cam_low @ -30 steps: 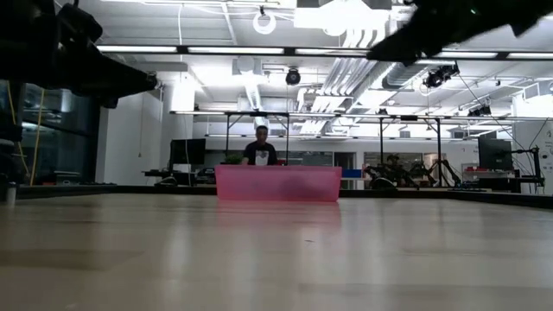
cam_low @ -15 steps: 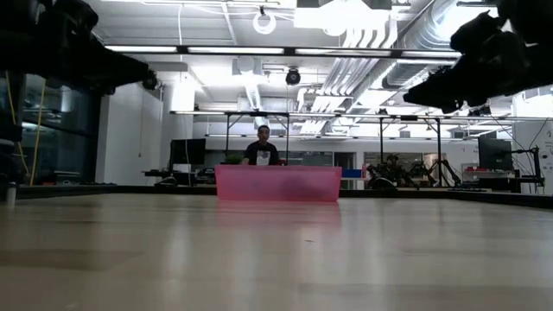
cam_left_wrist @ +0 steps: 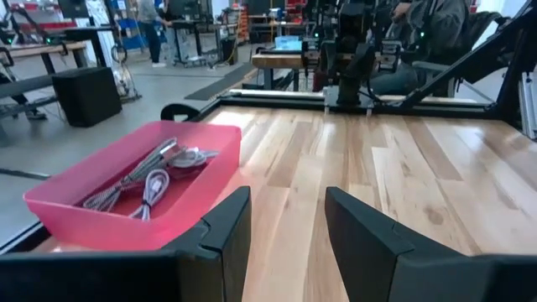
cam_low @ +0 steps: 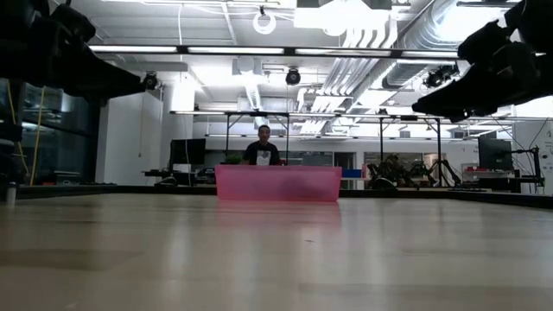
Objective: Pick and place USB-C Cables
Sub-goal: Return to Home Position
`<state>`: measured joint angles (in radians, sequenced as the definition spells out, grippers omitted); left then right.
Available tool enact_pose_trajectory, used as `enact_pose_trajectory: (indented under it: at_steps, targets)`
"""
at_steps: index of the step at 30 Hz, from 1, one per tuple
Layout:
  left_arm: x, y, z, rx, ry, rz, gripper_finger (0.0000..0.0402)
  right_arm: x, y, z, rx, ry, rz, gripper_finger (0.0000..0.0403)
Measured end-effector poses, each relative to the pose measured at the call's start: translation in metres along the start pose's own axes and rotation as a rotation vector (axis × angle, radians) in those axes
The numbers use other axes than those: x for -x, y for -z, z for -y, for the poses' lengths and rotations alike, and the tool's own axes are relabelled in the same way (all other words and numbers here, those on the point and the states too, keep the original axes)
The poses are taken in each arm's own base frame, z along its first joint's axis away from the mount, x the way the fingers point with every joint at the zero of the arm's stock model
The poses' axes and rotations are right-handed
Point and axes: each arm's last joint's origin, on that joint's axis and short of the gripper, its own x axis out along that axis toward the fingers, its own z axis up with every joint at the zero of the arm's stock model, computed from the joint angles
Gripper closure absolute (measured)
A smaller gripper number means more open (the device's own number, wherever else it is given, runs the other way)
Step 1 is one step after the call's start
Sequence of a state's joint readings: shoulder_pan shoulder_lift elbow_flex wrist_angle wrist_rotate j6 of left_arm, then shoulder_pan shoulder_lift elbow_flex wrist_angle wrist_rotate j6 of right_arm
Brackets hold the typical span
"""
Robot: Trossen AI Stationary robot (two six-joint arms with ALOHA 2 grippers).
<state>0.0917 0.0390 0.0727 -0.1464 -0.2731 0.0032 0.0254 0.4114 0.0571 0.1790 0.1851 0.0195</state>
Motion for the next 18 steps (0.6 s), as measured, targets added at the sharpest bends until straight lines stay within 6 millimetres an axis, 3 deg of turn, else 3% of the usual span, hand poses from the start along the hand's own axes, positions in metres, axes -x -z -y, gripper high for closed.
enact_pose_trajectory:
  at_steps: [3,18]
  targets:
    - [0.0,-0.001,0.0,-0.004,0.001,0.008,0.0268,0.0,0.01,0.0,-0.005,-0.001,0.022,0.0275]
    - [0.0,-0.001,0.0,-0.032,0.007,0.007,0.0268,0.0,0.013,0.001,-0.075,0.045,-0.007,0.0275]
